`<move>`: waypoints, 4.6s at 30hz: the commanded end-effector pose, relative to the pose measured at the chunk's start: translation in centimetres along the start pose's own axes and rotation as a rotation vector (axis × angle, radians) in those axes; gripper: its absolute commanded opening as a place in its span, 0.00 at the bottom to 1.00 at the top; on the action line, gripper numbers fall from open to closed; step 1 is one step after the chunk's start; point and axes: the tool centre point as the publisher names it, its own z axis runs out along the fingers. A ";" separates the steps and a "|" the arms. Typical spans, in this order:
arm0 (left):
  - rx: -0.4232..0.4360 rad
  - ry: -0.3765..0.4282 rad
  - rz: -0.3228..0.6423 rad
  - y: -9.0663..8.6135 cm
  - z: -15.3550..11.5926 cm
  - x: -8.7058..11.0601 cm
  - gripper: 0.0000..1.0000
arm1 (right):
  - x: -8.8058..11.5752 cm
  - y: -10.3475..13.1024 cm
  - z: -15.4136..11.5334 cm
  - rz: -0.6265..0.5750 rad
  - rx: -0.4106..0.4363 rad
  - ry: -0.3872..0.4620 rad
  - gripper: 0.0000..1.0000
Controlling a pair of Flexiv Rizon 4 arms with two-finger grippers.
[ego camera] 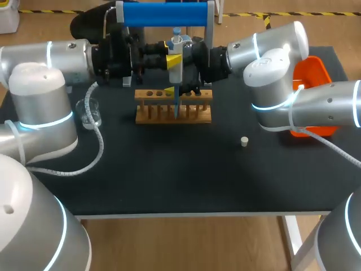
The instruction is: Invert the test tube, pick up the pipette, mount the tip to pipette, aspirate from beaker and dispense into the tube, eject the tip, return the pipette, and cap with the stopper.
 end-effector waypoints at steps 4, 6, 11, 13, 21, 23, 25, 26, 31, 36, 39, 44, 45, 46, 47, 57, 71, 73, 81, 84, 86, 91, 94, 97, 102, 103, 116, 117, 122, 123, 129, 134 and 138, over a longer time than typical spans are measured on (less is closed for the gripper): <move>-0.015 0.023 0.005 -0.1 0.1 -0.2 0.00 | 0.0 0.0 -0.1 0.000 0.001 0.003 1.00; -0.017 0.024 0.004 -0.1 0.1 -0.2 0.00 | 0.0 0.0 -0.1 0.000 0.001 0.003 1.00; -0.015 0.026 0.001 -0.1 0.1 -0.1 0.00 | 0.0 0.0 -0.1 0.000 0.001 0.003 1.00; -0.015 0.026 0.001 -0.1 0.1 -0.1 0.00 | 0.0 0.0 -0.1 0.000 0.001 0.003 1.00; -0.015 0.026 0.001 -0.1 0.1 -0.1 0.00 | 0.0 0.0 -2.1 0.033 -0.039 0.016 1.00; -0.015 0.026 0.001 -0.1 0.1 -0.1 0.00 | 0.1 -0.1 -2.8 0.037 -0.040 0.015 1.00; -0.015 0.026 0.001 -0.1 0.1 -0.1 0.00 | 0.1 0.0 -3.4 0.035 -0.044 0.010 1.00; -0.015 0.026 0.001 -0.1 0.1 -0.1 0.00 | 0.1 0.0 -3.7 0.034 -0.045 0.008 1.00; -0.015 0.026 0.001 -0.1 0.1 -0.1 0.00 | 0.2 -0.3 -5.5 0.030 -0.045 -0.003 1.00; -0.015 0.026 0.001 -0.1 0.1 -0.1 0.00 | 0.8 -0.2 -8.2 0.038 -0.065 -0.029 1.00; -0.015 0.026 0.001 -0.1 0.1 -0.1 0.00 | 1.3 -0.3 -9.9 0.055 -0.080 -0.045 1.00; -0.015 0.026 0.001 -0.1 0.1 -0.1 0.00 | 2.3 0.1 -13.3 0.097 -0.123 -0.084 1.00; -0.015 0.026 0.001 -0.1 0.1 -0.1 0.00 | 2.9 0.2 -14.2 0.107 -0.127 -0.095 1.00; -0.015 0.026 0.001 -0.1 0.1 -0.1 0.00 | 3.2 0.2 -14.7 0.114 -0.128 -0.099 1.00; -0.015 0.026 0.001 -0.1 0.1 -0.1 0.00 | 3.7 0.3 -15.3 0.127 -0.114 -0.100 1.00; -0.015 0.026 0.001 -0.1 0.1 -0.1 0.00 | 9.1 2.2 -18.6 0.132 -0.216 -0.058 1.00; -0.015 0.026 0.001 -0.1 0.1 -0.1 0.00 | 11.0 7.1 -16.0 0.049 -0.365 0.068 1.00; -0.015 0.026 0.001 -0.1 0.1 -0.1 0.00 | 10.9 7.7 -15.3 0.047 -0.381 0.079 0.83; -0.015 0.026 0.001 -0.1 0.1 -0.1 0.00 | 10.1 9.8 -13.1 0.062 -0.452 0.128 0.50; -0.015 0.026 0.001 -0.1 0.1 -0.1 0.00 | 10.0 10.4 -12.5 0.070 -0.475 0.145 0.56; -0.015 0.026 0.001 -0.1 0.1 -0.1 0.00 | 10.0 10.7 -12.2 0.076 -0.483 0.151 0.58; -0.015 0.026 0.001 -0.1 0.1 -0.1 0.00 | 10.2 11.5 -11.8 0.077 -0.493 0.159 0.56; -0.015 0.026 0.001 -0.1 0.1 -0.1 0.00 | 10.4 11.8 -11.6 0.076 -0.496 0.166 0.56; -0.015 0.026 0.001 -0.1 0.1 -0.1 0.00 | 10.6 12.1 -11.4 0.073 -0.495 0.172 0.56; -0.015 0.026 0.001 -0.1 0.1 -0.1 0.00 | 11.1 12.5 -11.1 0.071 -0.497 0.183 0.55; -0.015 0.026 0.001 -0.1 0.1 -0.1 0.00 | 11.1 12.5 -11.0 0.071 -0.497 0.184 0.55; -0.015 0.026 0.001 -0.1 0.1 -0.1 0.00 | 11.2 13.3 -10.0 0.064 -0.492 0.189 0.55; -0.015 0.026 0.001 -0.1 0.1 -0.1 0.00 | 11.2 13.3 -9.9 0.063 -0.490 0.188 0.55; -0.015 0.026 0.001 -0.1 0.1 -0.1 0.00 | 11.0 13.5 -9.6 0.064 -0.490 0.184 0.54; -0.015 0.026 0.001 -0.1 0.1 -0.1 0.00 | 11.0 13.6 -9.5 0.063 -0.490 0.183 0.55; -0.015 0.026 0.001 -0.1 0.1 -0.1 0.00 | 11.0 13.9 -9.0 0.060 -0.487 0.186 0.51; -0.015 0.026 0.001 -0.1 0.1 -0.1 0.00 | 10.9 14.2 -8.7 0.055 -0.482 0.186 0.50; -0.015 0.026 0.001 -0.1 0.1 -0.1 0.00 | 10.8 14.5 -8.5 0.049 -0.481 0.189 0.49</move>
